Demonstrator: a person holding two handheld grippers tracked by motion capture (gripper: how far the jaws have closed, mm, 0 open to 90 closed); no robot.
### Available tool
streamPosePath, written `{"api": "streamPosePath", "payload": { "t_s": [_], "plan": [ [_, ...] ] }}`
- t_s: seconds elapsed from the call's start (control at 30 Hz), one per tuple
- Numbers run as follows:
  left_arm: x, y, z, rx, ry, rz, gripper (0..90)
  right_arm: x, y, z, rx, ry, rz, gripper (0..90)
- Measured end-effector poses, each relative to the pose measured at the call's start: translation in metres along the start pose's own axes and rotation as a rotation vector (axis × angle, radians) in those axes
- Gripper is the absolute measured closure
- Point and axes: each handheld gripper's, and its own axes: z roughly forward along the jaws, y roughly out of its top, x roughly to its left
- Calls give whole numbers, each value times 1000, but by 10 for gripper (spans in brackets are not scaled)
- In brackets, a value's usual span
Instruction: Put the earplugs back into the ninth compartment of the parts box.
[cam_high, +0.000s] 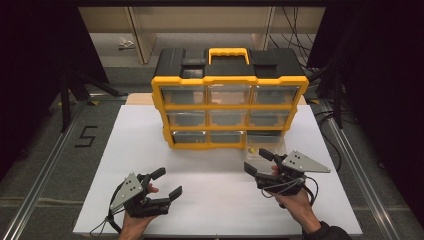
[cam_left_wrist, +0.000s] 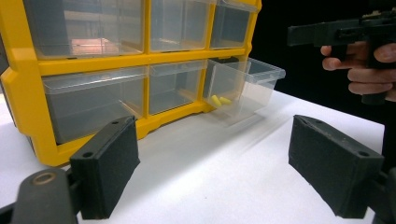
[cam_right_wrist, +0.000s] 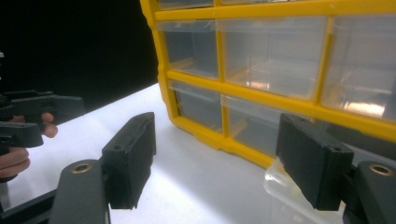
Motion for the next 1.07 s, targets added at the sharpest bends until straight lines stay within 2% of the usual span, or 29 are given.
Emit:
{"api": "streamPosePath", "payload": {
  "t_s": [0.17, 0.33, 0.6, 0.7, 1.07],
  "plan": [
    [0, 0, 0, 6, -4, 4, 156, -2, -9, -5, -6, -10, 5, 276],
    [0, 0, 0, 5, -3, 0, 155, 1, -16, -7, -9, -20, -10, 248],
    [0, 0, 1, 6, -9, 3, 155, 1, -26, -16, -10, -26, 14, 234],
    [0, 0, 1, 9, -9, 2, 155, 1, -30, -21, -30, -40, 21, 234],
    [0, 0, 1, 10, -8, 2, 155, 3, -34, -18, -22, -28, 9, 221]
  ]
}}
